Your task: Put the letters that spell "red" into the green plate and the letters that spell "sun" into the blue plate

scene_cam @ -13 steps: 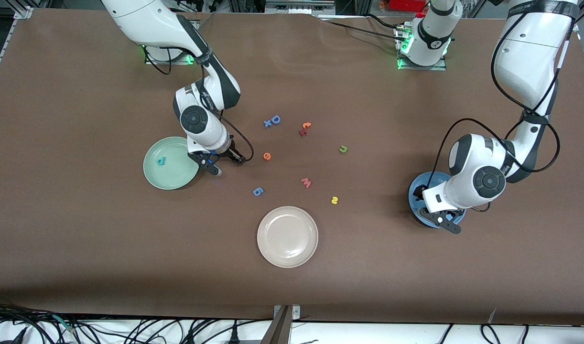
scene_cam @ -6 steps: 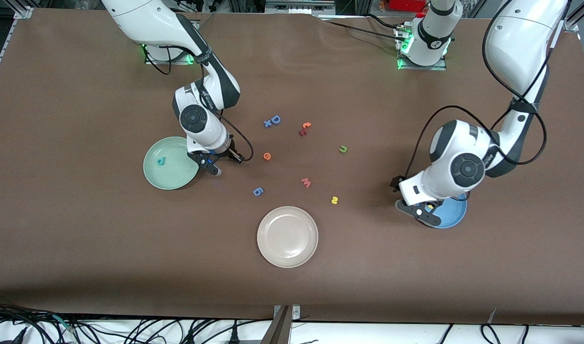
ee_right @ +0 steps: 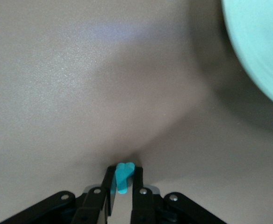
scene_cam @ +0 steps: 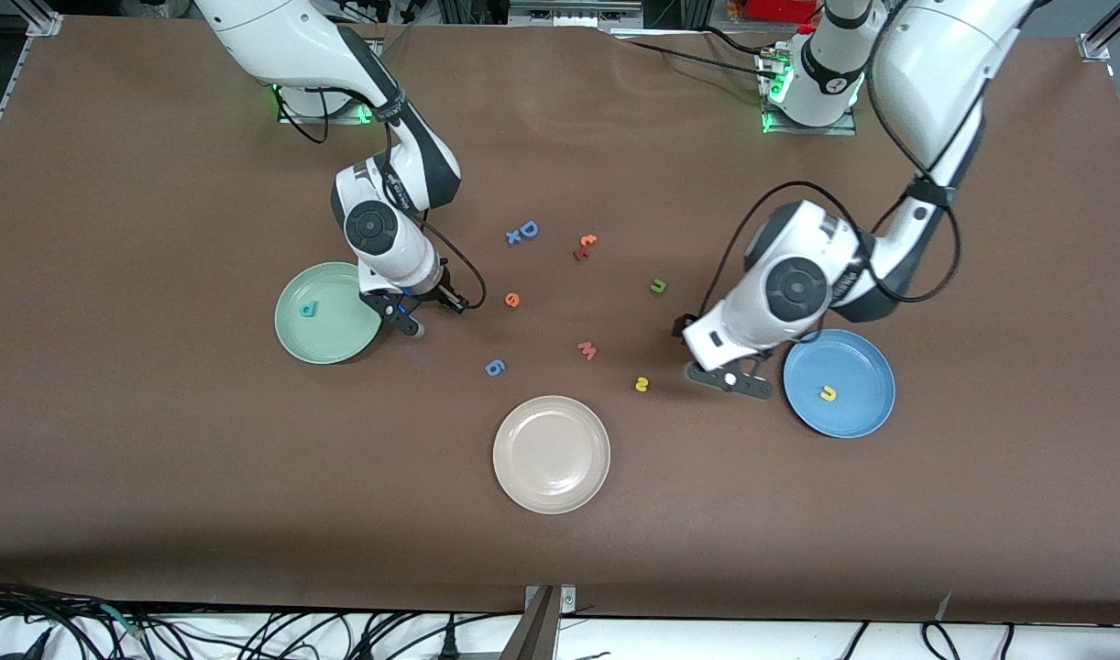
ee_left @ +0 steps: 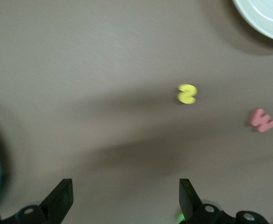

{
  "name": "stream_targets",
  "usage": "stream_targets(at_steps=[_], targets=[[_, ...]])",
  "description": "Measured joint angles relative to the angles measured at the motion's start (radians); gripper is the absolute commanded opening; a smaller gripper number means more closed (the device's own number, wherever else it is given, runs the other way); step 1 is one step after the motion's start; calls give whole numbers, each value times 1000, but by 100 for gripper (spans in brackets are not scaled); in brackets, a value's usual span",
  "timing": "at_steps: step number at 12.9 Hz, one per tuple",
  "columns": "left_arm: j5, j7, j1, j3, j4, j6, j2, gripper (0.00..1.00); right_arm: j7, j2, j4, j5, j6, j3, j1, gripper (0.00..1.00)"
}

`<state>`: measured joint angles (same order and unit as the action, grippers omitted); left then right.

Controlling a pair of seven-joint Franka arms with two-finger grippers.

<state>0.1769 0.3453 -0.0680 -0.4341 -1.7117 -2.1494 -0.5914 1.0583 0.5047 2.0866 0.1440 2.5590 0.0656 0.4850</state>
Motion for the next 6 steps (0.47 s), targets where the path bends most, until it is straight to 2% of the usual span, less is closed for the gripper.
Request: stream_targets(at_steps=[3,6], targets=[[0,84,-53,0,-18,-1,-25,100,1,-20,-9,0,-58,-2,0,0],[0,119,-69,-1,-81,-23,-35,100,-11,-85,-46,0,-211,-36,0,0]])
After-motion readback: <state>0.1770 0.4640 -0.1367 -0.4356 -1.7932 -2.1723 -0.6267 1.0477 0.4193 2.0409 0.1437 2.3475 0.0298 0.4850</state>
